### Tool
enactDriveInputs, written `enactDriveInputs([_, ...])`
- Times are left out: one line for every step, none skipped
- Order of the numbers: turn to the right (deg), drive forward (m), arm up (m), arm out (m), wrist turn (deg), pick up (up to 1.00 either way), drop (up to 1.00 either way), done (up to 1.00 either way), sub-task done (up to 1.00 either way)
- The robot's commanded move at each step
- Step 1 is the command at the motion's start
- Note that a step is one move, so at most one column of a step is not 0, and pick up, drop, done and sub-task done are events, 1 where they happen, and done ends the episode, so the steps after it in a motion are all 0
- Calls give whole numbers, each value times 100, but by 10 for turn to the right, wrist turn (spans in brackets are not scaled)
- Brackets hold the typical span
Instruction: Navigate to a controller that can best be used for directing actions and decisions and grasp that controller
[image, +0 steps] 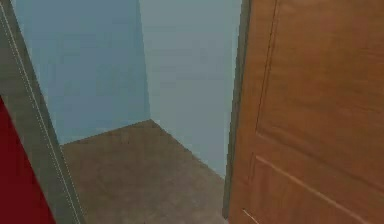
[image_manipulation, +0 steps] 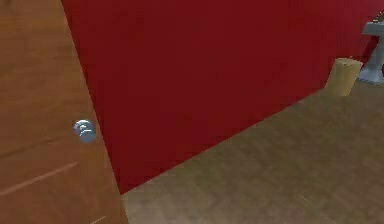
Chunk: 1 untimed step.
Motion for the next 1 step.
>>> enactDriveInputs([0,65,0,0,0,0,0,0,0])
